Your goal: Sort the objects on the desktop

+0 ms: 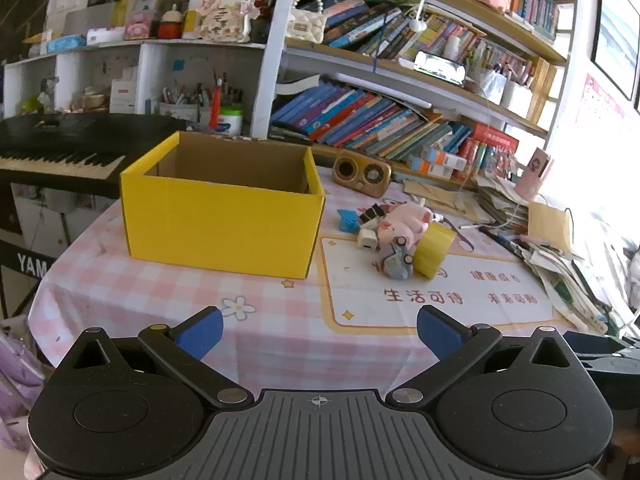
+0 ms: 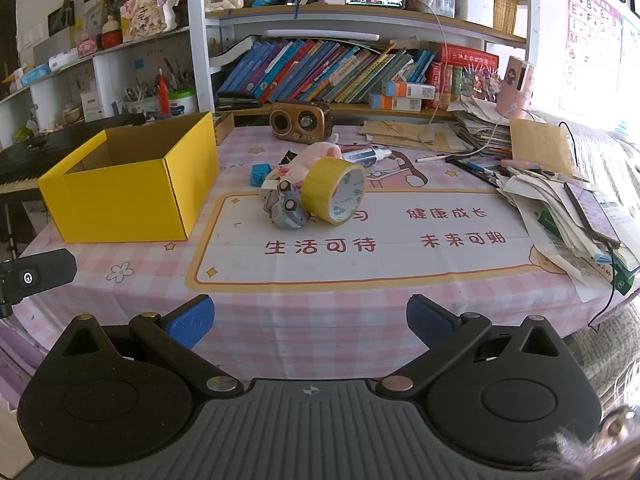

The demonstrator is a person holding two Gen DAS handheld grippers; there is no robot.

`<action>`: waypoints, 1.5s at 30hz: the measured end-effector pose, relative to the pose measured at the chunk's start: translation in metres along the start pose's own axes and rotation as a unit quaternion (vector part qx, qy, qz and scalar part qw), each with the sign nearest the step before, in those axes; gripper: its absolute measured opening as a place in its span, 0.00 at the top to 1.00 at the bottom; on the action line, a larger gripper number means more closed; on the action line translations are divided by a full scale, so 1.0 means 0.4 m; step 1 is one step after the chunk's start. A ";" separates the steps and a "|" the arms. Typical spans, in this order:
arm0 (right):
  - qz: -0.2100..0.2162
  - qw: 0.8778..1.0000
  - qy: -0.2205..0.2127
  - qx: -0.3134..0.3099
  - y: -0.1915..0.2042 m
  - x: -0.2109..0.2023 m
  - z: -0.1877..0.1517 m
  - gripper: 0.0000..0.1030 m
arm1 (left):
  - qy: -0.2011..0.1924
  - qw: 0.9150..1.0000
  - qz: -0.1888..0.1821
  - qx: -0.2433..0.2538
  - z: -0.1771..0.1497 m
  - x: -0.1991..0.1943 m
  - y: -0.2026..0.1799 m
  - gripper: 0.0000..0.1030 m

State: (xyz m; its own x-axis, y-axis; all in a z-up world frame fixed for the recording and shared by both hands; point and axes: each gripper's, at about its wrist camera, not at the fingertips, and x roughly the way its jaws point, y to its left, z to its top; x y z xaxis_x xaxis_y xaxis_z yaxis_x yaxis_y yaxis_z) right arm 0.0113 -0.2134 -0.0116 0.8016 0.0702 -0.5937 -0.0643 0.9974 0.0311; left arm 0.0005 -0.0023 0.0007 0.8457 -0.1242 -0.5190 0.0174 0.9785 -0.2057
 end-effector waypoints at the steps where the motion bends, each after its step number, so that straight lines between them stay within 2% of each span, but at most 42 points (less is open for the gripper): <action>1: 0.000 1.000 0.000 0.000 0.001 0.000 0.000 0.00 | 0.000 1.000 0.000 -0.003 0.000 0.000 0.002 0.00; 6: 0.000 1.000 0.000 0.000 0.001 0.000 0.001 0.00 | 0.001 1.000 0.002 -0.005 0.001 0.001 0.006 0.00; 14: 0.008 1.000 0.000 -0.002 0.004 0.002 0.000 0.00 | -0.011 1.000 0.013 0.019 0.004 -0.007 -0.004 0.00; 21: 0.014 1.000 -0.001 -0.005 0.015 0.003 0.001 0.00 | -0.022 0.999 0.005 0.035 0.008 -0.014 -0.011 0.00; 45: 0.014 1.000 0.001 -0.003 0.016 0.008 0.006 0.00 | -0.023 1.000 -0.012 0.010 0.017 -0.004 0.023 0.00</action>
State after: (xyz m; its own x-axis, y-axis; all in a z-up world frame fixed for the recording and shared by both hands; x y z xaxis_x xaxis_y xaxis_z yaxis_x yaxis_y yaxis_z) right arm 0.0148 -0.2068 -0.0115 0.7988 0.0977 -0.5936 -0.0902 0.9950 0.0424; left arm 0.0029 0.0079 0.0053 0.8681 -0.1403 -0.4761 0.0485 0.9786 -0.2000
